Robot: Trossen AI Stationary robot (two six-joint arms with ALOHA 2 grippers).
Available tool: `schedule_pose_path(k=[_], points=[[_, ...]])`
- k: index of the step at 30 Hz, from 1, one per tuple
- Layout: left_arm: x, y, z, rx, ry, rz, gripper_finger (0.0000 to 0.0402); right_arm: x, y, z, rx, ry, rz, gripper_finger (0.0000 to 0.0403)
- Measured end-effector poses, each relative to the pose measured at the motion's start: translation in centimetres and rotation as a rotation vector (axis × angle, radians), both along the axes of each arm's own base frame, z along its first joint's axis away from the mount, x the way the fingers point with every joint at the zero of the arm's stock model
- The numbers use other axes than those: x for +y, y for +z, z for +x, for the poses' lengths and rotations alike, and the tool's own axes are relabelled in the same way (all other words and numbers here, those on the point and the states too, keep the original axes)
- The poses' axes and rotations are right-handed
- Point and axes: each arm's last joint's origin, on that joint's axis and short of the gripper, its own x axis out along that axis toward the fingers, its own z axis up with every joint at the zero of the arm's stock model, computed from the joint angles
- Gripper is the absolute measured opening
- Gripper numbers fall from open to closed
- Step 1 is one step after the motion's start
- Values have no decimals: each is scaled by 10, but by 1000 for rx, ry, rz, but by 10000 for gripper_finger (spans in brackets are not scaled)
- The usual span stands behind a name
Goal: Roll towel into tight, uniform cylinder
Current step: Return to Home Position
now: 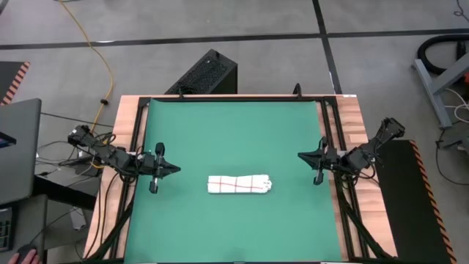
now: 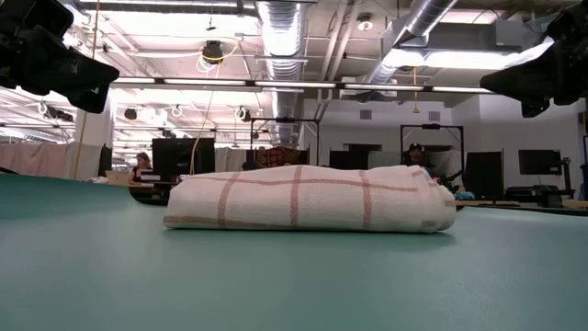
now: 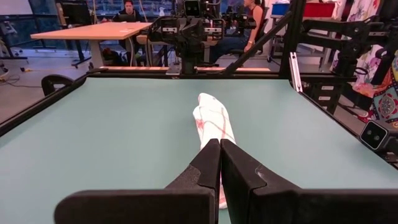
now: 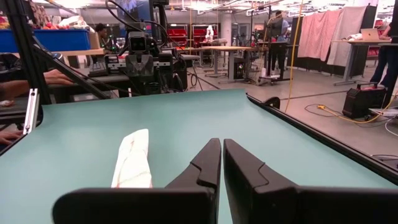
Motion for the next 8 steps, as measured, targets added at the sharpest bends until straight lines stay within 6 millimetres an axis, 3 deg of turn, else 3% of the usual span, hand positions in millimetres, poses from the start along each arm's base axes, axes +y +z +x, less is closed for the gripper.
schedule_pose_path(k=[8], points=[[0, 0, 0, 0, 0, 0, 0, 0, 0, 0, 0, 0, 0, 42]])
